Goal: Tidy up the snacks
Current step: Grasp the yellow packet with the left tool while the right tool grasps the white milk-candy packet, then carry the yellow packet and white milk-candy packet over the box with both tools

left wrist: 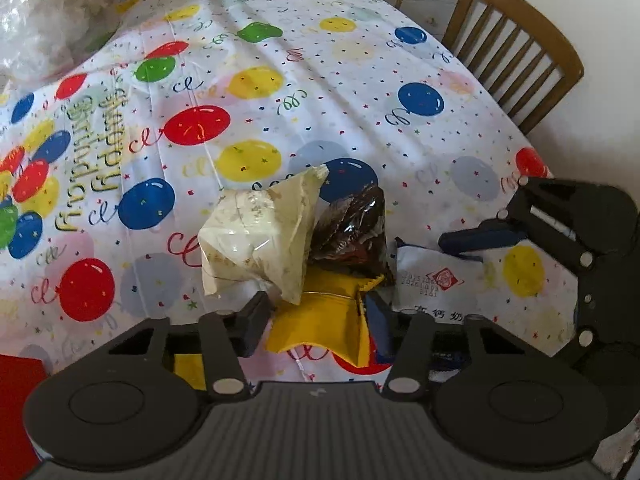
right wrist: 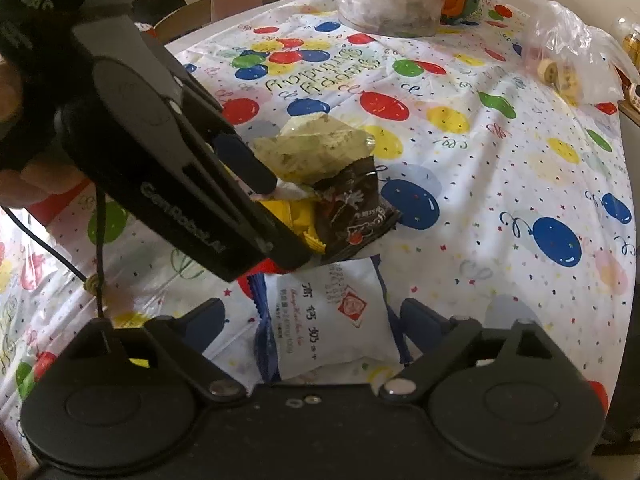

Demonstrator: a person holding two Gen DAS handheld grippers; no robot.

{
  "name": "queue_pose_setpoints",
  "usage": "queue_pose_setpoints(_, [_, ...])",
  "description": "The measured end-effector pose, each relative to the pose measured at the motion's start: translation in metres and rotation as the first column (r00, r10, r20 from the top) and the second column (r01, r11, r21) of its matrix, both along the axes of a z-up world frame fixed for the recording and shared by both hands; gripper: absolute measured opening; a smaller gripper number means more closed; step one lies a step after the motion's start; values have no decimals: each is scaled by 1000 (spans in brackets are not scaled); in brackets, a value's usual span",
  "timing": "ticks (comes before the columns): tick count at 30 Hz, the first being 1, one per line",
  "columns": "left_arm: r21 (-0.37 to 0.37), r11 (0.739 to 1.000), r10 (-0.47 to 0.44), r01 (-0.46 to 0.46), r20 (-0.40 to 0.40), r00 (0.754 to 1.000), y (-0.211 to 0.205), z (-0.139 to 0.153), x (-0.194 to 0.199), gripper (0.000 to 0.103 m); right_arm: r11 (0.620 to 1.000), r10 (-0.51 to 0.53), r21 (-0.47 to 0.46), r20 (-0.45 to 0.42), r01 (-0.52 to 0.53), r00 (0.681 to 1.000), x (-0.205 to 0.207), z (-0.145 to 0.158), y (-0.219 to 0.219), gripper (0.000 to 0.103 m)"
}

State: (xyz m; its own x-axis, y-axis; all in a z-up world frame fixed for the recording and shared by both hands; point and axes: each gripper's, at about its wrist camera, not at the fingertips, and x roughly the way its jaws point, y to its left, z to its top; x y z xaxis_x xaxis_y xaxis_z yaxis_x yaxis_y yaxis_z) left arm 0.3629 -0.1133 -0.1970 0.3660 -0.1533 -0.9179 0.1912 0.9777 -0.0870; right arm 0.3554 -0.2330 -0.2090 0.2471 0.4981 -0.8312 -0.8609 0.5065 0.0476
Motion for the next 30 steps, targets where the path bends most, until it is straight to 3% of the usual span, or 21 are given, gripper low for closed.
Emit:
queue_pose_setpoints(6, [44,999,-23,23,10,1000,-9,0,-6,39,1000,-1,-26,44,2,999,-3,-2,2,78])
queue_pose_setpoints(10, [45,999,2,-3,15,1000,-6,1,-11,37,1000,-15,-21,33,16,999,-4,2,1,64])
queue_pose_setpoints(13, [39,999,38,-38,20,999,-3,3,-16,37,999,-28,-30,32,29,999,-8,3,2,60])
queue_pose_setpoints(22, [-21,993,121,-120,55,991,10,22,-50,37,995,-100,-26,29,101,995,-27,13,-11,58])
queue_pose_setpoints(30, [-53,985,168,-163,108,980,22,50,-97,37,988,-155,9,40,155,987,-61,39,-20,58])
